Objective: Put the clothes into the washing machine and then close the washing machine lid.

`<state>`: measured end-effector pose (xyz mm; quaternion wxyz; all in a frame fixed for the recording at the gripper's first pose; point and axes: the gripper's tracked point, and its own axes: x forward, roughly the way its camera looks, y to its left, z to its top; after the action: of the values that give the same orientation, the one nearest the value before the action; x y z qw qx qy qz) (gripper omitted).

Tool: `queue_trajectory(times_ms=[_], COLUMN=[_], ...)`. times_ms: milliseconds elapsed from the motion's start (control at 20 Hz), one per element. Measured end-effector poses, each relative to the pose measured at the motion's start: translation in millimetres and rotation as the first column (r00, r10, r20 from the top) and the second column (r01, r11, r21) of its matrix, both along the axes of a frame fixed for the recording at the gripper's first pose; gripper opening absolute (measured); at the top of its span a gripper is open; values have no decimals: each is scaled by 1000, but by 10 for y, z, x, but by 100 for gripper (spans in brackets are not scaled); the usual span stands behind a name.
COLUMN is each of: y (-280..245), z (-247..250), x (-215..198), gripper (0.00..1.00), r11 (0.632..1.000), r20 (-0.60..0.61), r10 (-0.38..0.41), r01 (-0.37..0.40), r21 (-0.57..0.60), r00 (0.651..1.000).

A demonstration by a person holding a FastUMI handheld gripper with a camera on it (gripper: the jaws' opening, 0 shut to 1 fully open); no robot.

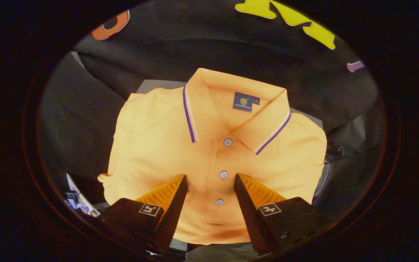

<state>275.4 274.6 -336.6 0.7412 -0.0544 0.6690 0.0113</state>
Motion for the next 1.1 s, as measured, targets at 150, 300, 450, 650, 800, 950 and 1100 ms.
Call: queue_trajectory(times_ms=[150,300,450,650,800,950,1100], y=[-18,-24,-41,-88,-105,-111,-119], z=[15,-1,-3,5,0,1,-10], x=[11,17,12,25,28,30,36], gripper=[75,72,70,58,53,48,42], r11=[1000,1000,1000,1000,1000,1000,999], r20=[-9,-9,-32,-53,-69,-86,-108], r10=[-2,-13,6,7,0,-5,-30], r01=[2,13,-6,-6,0,4,27], r21=[3,6,8,7,-1,-13,-28], r00=[1000,1000,999,999,998,996,994])
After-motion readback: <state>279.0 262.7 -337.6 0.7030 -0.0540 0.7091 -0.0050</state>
